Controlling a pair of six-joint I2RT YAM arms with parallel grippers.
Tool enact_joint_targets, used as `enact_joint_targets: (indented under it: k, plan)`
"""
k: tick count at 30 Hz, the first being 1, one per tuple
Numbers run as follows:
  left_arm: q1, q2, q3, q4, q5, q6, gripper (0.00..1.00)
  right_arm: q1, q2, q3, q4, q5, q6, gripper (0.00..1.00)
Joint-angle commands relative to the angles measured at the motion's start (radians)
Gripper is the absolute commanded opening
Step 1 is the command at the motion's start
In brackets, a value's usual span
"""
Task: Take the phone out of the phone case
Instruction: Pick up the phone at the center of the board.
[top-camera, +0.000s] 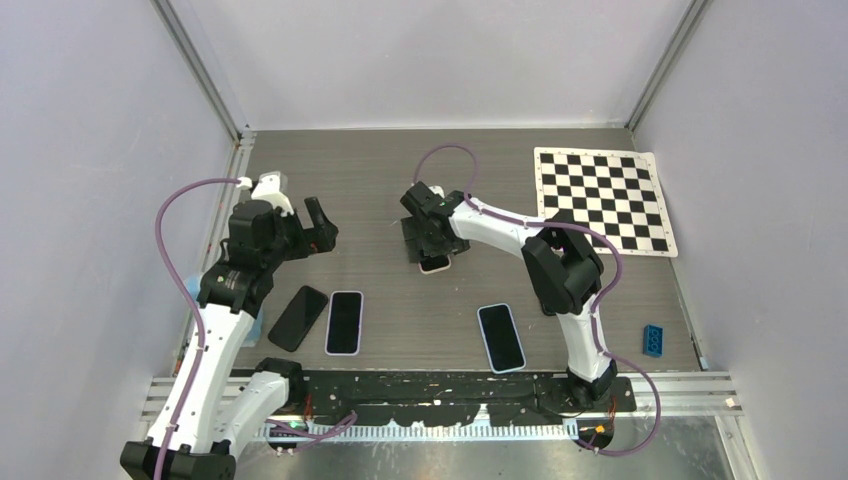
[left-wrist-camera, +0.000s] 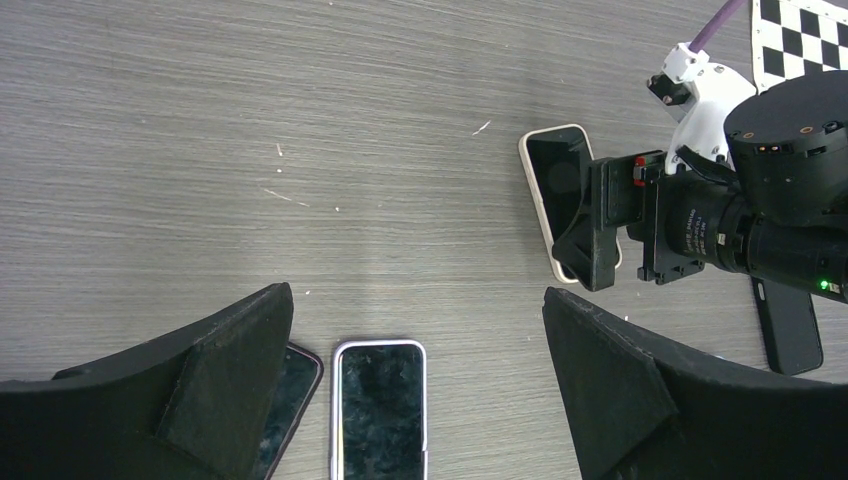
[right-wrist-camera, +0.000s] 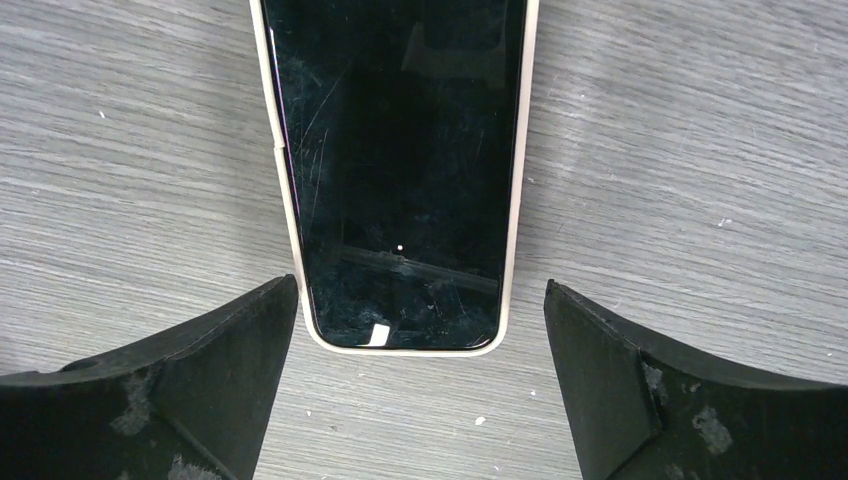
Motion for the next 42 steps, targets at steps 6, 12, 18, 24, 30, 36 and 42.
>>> enact_joint_targets:
  k: [6,12,18,24,30,36,42]
  plan:
    - [0.005,-0.015,0.014,0.034,-0.003,-0.002,1.00,0.000,0.041,0.048,0.006,-0.049,-0.017,0.98]
    - [0.006,-0.019,0.015,0.021,-0.018,0.003,1.00,0.000,0.064,0.059,0.002,-0.018,-0.012,0.95]
    - [0.005,-0.023,0.016,0.022,-0.046,-0.009,1.00,0.000,0.026,0.037,-0.032,-0.056,0.019,0.75]
    - [0.005,-0.028,0.022,0.034,-0.043,-0.025,1.00,0.000,-0.044,0.005,-0.106,-0.119,0.062,0.56]
    - [0.005,-0.053,0.007,0.038,-0.055,-0.023,1.00,0.016,-0.097,-0.088,-0.118,-0.143,0.045,0.75]
    - [0.005,-0.054,0.006,0.041,-0.056,-0.027,1.00,0.015,-0.122,-0.107,0.003,-0.078,-0.026,1.00]
    - [0.006,-0.048,0.012,0.039,-0.069,-0.037,1.00,-0.010,-0.058,-0.076,0.031,-0.060,-0.016,1.00]
